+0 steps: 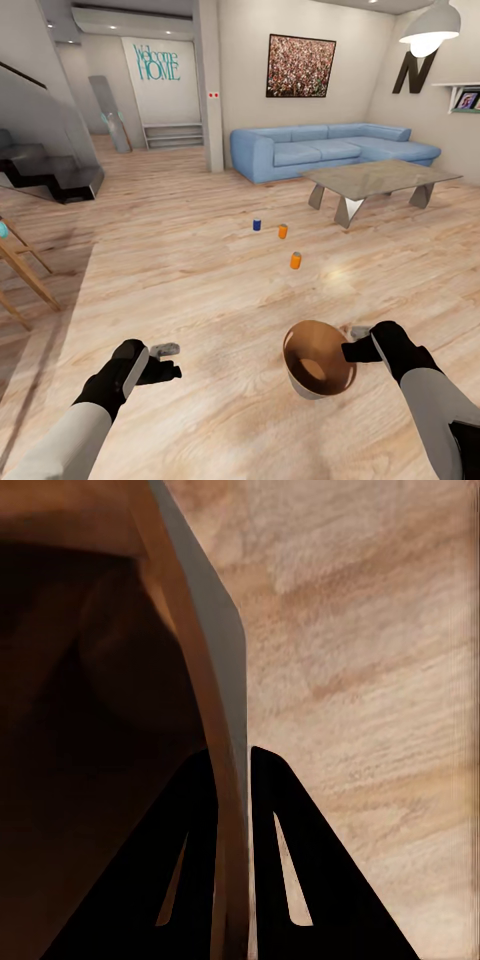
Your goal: Put the three can of soda from the living room inside the tash can in the kitchen.
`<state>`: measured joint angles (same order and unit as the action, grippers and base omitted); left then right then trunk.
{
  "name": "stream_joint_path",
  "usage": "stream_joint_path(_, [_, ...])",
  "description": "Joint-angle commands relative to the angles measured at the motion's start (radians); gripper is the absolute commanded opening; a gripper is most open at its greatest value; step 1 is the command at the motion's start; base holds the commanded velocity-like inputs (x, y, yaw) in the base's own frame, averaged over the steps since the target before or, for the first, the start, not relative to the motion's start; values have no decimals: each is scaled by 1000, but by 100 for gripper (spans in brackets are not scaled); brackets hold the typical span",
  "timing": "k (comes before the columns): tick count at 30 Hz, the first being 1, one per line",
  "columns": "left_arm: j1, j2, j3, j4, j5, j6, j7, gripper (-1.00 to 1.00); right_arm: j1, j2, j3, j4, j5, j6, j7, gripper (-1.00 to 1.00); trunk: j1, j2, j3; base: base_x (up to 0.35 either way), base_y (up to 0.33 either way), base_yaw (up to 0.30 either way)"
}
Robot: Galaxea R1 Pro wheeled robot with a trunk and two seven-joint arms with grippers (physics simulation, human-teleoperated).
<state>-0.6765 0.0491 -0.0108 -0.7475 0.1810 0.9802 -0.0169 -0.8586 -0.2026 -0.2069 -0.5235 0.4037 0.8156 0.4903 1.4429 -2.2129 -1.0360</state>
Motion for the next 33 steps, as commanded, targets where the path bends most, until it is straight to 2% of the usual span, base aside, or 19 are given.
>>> stream_joint_path(1, [0,0,0,0,0,0,0,100,0,0,-2,0,-16,4,6,-100,0,0,0,297,-137,0])
stream_joint_path(6, [0,0,0,1,0,-1,0,100,0,1,-1,0,-17,4,5,-100,0,0,0,297,-138,0])
stream_joint_path(9, [0,-1,0,2,0,-3,0,100,0,21,-2,0,-16,6,-4,-100,0,0,0,297,-138,-36])
stream_joint_path(11, [0,-1,0,3,0,-3,0,100,0,23,-2,0,-15,6,-5,-100,0,0,0,297,-138,-136])
stream_joint_path(33, [0,-2,0,4,0,-5,1,100,0,28,-3,0,-14,6,-8,-100,0,0,0,297,-136,-227])
